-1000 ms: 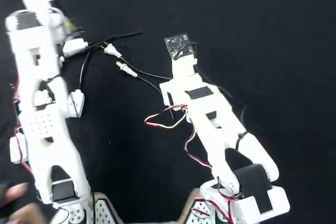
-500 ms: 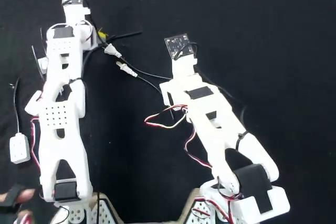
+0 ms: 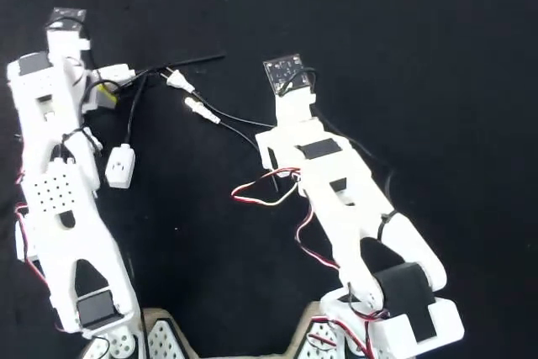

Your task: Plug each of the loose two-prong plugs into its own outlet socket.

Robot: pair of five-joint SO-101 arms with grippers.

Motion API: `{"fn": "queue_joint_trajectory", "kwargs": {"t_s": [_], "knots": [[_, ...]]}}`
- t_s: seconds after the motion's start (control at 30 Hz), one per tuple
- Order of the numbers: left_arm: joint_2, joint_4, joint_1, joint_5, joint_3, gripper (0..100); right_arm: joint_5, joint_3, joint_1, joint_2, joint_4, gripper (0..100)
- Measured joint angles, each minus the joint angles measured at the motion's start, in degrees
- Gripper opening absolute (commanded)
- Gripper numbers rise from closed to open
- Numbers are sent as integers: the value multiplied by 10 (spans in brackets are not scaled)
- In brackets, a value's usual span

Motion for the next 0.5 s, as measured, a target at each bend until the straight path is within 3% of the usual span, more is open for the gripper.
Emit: {"fn": "queue_joint_trajectory", "kwargs": {"t_s": [0.23, 0.5], "knots": [[2, 39, -13, 0, -58, 268, 0, 0, 0, 0, 0, 300], [2, 47, 32, 109, -193, 268, 0, 0, 0, 0, 0, 300]]}}
